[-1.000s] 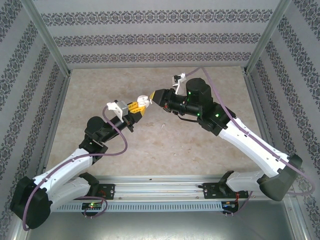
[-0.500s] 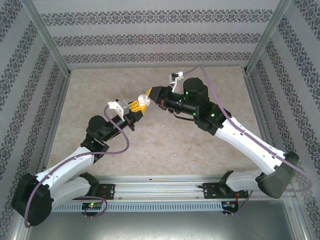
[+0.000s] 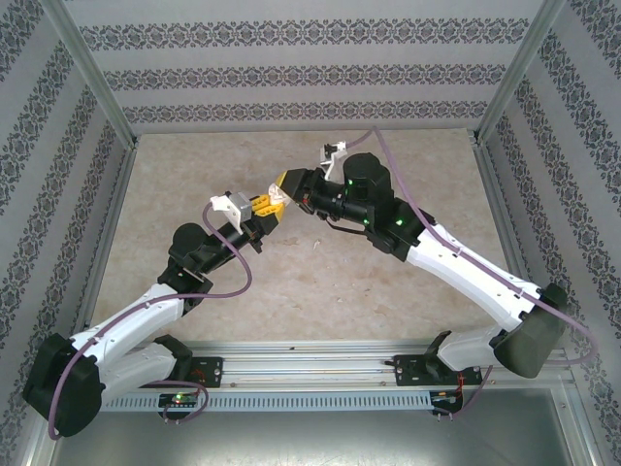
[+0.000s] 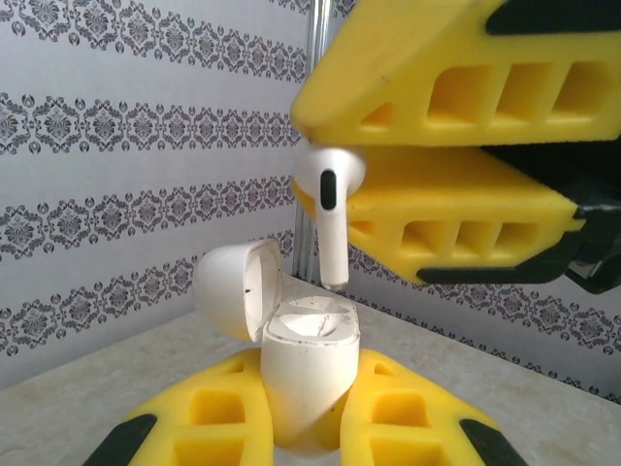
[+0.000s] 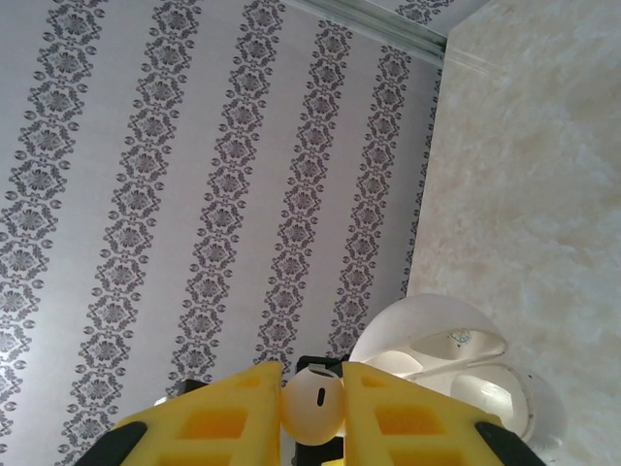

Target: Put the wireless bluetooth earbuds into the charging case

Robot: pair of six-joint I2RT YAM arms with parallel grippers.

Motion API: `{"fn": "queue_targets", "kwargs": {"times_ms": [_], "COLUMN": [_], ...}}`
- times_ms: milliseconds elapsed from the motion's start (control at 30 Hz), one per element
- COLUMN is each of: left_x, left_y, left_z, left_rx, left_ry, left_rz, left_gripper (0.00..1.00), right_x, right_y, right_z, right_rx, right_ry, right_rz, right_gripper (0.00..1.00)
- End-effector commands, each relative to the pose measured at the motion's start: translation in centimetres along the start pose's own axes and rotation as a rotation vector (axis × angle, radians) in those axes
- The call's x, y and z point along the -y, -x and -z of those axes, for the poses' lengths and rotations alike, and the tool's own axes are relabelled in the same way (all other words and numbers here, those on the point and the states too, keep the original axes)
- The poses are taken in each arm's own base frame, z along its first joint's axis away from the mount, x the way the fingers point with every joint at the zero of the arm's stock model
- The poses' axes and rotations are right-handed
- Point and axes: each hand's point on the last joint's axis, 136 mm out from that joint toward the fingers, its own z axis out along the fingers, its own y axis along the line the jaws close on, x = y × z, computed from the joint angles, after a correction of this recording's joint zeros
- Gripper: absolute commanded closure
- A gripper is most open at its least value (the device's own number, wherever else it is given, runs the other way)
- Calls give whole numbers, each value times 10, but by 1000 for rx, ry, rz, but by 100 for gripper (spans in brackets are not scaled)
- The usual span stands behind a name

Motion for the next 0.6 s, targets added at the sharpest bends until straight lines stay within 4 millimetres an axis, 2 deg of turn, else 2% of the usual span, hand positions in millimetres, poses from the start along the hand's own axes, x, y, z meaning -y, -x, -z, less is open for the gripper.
{"fn": "queue_targets", "kwargs": {"times_ms": [0,300,567], "left_x": [6,6,6], "left_y": [35,37,38], "left_z": [-2,-1,-1], "left_rx": [112,116,117], "left_ry": [-12,-14,-14], "left_rz": [-37,-38,-38], "left_gripper": [100,100,100], "right_x": [5,20,24], "right_y": [0,0,2], "right_z": [-2,1,7], "right_rx": [24,45,61], "right_ry": [0,-52,-74], "right_rz": [-4,7,17], "right_gripper": [80,80,80]}}
